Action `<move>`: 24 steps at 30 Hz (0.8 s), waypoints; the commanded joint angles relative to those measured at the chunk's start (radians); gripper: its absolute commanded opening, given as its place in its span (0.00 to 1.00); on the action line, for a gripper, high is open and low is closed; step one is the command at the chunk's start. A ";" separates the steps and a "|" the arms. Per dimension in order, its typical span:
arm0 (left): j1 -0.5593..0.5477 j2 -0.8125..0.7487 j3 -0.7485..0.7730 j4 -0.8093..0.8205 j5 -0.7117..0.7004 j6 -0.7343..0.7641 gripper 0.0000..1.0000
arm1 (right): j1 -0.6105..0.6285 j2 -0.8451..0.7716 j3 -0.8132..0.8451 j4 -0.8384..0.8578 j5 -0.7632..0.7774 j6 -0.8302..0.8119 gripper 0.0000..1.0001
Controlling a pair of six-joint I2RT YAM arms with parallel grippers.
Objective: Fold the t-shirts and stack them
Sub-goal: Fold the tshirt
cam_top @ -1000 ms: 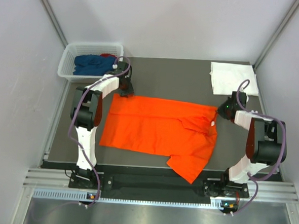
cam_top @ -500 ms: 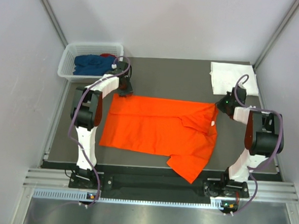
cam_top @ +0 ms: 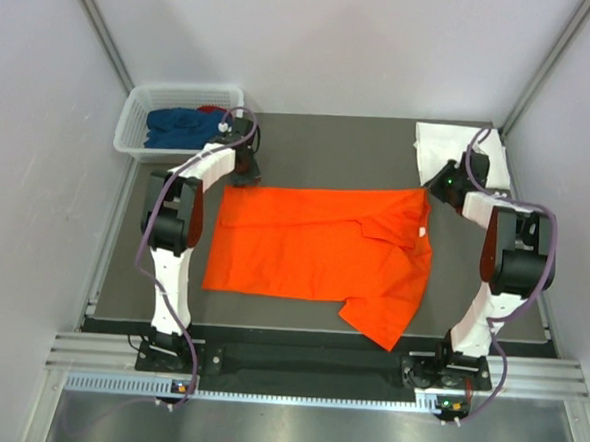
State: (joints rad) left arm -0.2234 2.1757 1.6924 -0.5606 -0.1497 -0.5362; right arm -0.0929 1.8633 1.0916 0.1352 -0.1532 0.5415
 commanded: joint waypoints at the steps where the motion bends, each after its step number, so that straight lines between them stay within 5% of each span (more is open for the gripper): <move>1: 0.004 -0.026 0.050 -0.027 -0.010 0.010 0.41 | -0.014 -0.025 0.067 -0.051 -0.026 -0.034 0.20; 4: 0.001 -0.077 0.055 -0.027 0.032 0.024 0.43 | -0.014 -0.075 0.114 -0.254 -0.003 -0.032 0.33; 11: -0.048 -0.206 0.041 -0.051 0.114 0.054 0.44 | -0.001 -0.222 0.093 -0.589 0.141 0.020 0.34; 19: -0.243 -0.352 -0.198 0.183 0.400 -0.033 0.44 | 0.062 -0.372 -0.104 -0.573 0.106 0.081 0.31; 24: -0.375 -0.306 -0.300 0.375 0.486 -0.148 0.44 | 0.173 -0.357 -0.160 -0.543 0.144 0.136 0.30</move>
State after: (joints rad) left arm -0.5499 1.8362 1.4300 -0.3428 0.2440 -0.5941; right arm 0.0292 1.5139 0.9428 -0.4198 -0.0326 0.6300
